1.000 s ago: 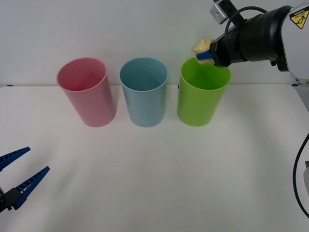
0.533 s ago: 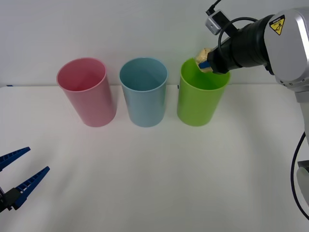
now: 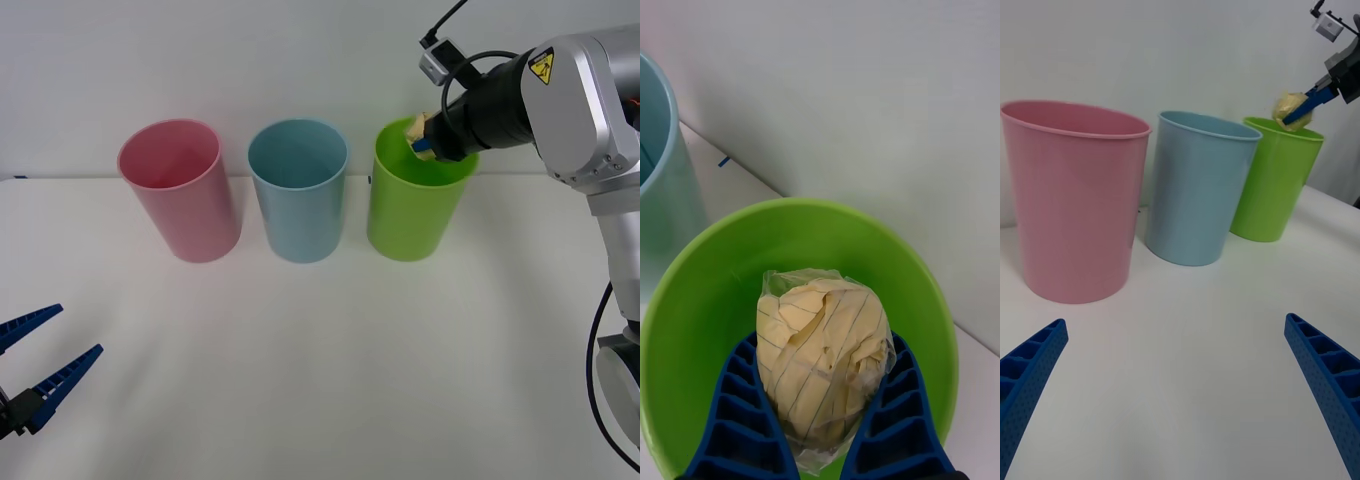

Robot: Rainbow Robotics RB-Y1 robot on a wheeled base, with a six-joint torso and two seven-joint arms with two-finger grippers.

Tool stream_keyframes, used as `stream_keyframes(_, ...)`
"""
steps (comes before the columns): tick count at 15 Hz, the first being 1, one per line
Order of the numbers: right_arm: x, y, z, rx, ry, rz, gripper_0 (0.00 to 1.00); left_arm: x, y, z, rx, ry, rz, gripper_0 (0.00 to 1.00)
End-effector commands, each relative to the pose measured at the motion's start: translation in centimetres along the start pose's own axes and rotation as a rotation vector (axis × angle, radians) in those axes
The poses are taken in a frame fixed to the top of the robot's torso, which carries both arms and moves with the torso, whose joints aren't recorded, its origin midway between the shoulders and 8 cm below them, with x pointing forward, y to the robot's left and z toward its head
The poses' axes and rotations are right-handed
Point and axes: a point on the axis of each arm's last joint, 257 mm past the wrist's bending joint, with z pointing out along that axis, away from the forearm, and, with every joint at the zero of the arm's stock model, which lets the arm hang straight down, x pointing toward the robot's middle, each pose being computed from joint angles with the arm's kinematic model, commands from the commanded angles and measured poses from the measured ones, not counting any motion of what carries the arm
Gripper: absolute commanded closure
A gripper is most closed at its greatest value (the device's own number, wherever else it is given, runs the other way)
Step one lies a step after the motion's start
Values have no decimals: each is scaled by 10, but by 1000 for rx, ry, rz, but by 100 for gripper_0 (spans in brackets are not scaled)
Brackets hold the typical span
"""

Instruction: Put cans in the blue bin and PET bottles in the pink bin and trash in the green bin.

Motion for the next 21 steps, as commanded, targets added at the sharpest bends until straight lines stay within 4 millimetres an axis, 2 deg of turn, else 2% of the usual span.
stream_keyframes(1,4,0,6,1,11,7,100,0,0,0,0,0,0,0)
stream_keyframes(4,5,0,9,5,11,7,100,0,0,0,0,0,0,0)
stream_keyframes(5,6,-1,10,7,11,3,80,0,0,0,0,0,0,0)
stream_keyframes(6,5,-2,12,10,3,1,13,0,0,0,0,0,0,0)
stream_keyframes(7,3,-2,15,10,-5,-11,0,0,0,0,0,0,0,0)
stream_keyframes(17,0,-1,17,6,-20,-30,0,0,0,0,0,0,0,0)
stream_keyframes(19,-17,-12,3,22,-69,-16,0,0,0,0,0,0,0,0)
stream_keyframes(21,-40,-19,-29,25,-145,-9,0,0,0,0,0,0,0,0)
